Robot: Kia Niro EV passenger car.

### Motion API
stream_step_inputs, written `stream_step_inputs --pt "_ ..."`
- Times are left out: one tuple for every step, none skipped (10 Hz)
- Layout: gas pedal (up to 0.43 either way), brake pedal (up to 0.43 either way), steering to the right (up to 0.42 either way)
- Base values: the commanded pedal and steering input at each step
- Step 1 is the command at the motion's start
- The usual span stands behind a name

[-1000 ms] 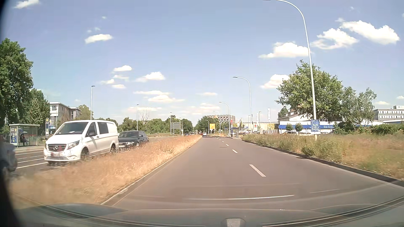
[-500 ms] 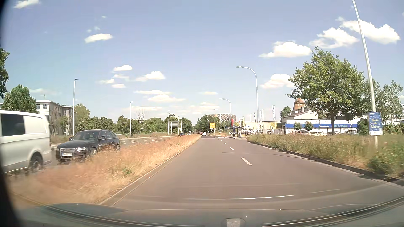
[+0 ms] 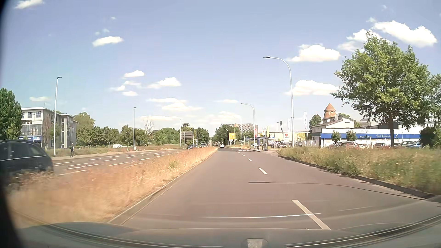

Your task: Follow the waypoints while adhering to traffic rules and regulations

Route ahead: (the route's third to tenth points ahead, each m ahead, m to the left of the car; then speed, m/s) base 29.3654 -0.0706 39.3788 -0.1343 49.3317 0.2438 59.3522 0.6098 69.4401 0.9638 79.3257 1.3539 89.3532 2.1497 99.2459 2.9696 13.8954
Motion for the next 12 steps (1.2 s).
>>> stream_step_inputs --pt "0.240 0.030 -0.003" --pt "0.220 0.030 -0.004" --pt "0.189 0.030 -0.005" --pt "0.177 0.030 -0.005" --pt "0.169 0.030 -0.005" --pt "0.157 0.030 -0.005" --pt "0.157 0.030 -0.005" --pt "0.150 0.030 -0.005" --pt "0.138 0.030 -0.005" --pt "0.138 0.030 -0.005" --pt "0.118 0.030 -0.005" --pt "0.118 0.030 -0.005"
